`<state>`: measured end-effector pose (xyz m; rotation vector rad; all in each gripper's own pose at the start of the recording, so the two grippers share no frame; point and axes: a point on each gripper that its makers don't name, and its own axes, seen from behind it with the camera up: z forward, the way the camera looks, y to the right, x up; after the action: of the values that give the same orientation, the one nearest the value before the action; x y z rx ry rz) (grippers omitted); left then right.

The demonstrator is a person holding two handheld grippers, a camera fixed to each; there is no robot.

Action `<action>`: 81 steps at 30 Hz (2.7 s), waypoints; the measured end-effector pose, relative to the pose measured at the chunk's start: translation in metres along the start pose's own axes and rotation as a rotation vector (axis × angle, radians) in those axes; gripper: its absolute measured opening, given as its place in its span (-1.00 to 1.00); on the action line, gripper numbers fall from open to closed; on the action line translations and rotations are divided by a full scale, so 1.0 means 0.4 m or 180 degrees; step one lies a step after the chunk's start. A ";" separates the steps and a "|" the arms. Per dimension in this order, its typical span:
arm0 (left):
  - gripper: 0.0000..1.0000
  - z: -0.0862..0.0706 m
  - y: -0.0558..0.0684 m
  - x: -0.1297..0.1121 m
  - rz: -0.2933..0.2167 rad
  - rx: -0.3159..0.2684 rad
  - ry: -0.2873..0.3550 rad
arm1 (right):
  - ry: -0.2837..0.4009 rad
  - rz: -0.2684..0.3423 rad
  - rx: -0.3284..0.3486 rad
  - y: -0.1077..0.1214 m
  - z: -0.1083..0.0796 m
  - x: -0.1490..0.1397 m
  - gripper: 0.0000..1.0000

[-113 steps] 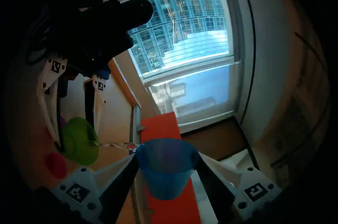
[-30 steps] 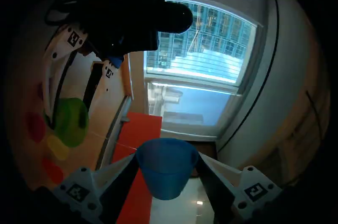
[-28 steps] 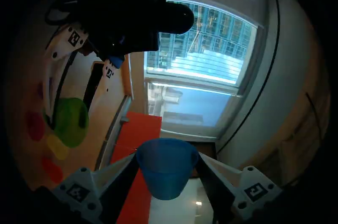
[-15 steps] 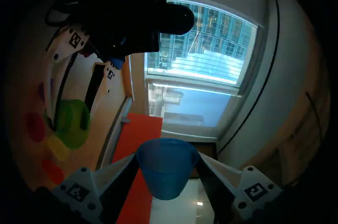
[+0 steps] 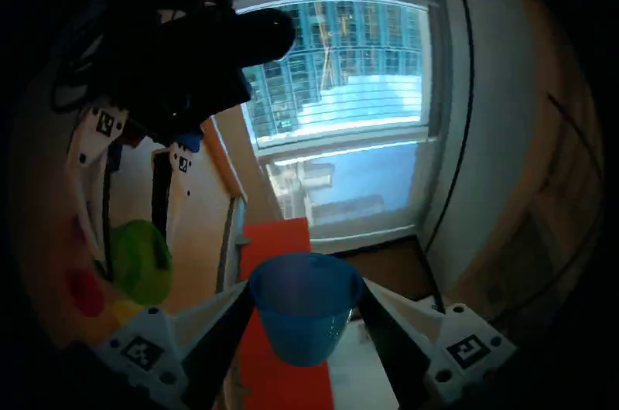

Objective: Pour water

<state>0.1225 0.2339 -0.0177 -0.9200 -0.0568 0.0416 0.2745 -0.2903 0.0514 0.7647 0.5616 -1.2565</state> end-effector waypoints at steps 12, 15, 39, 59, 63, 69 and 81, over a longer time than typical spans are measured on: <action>0.74 -0.004 -0.010 0.003 0.0004 0.0034 0.0000 | -0.0054 0.1571 0.0119 -0.052 -0.029 -0.003 0.83; 0.74 -0.002 -0.012 0.006 0.0004 0.0038 0.0002 | -0.0055 0.2066 0.0190 -0.068 -0.035 0.013 0.82; 0.74 -0.007 -0.021 0.017 0.0041 0.0075 -0.0002 | 0.0069 0.4015 0.0422 -0.079 -0.070 0.044 0.82; 0.74 -0.045 0.009 0.015 0.0040 0.0112 -0.0031 | -0.0296 0.3931 0.0144 -0.134 -0.200 -0.071 0.82; 0.74 -0.052 0.017 0.006 0.0027 0.0112 -0.0039 | -0.0381 0.3890 0.0075 -0.144 -0.237 -0.102 0.82; 0.74 -0.054 0.036 -0.003 0.0023 0.0080 -0.0054 | -0.0467 0.3847 0.0006 -0.160 -0.272 -0.137 0.82; 0.74 -0.057 0.061 -0.055 0.0021 -0.0008 -0.0208 | -0.0598 0.3870 0.0083 -0.236 -0.290 -0.169 0.82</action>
<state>0.1020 0.2293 -0.0514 -0.9214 -0.1145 0.0777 0.1705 -0.1704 0.0092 0.7897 -0.1213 -0.1906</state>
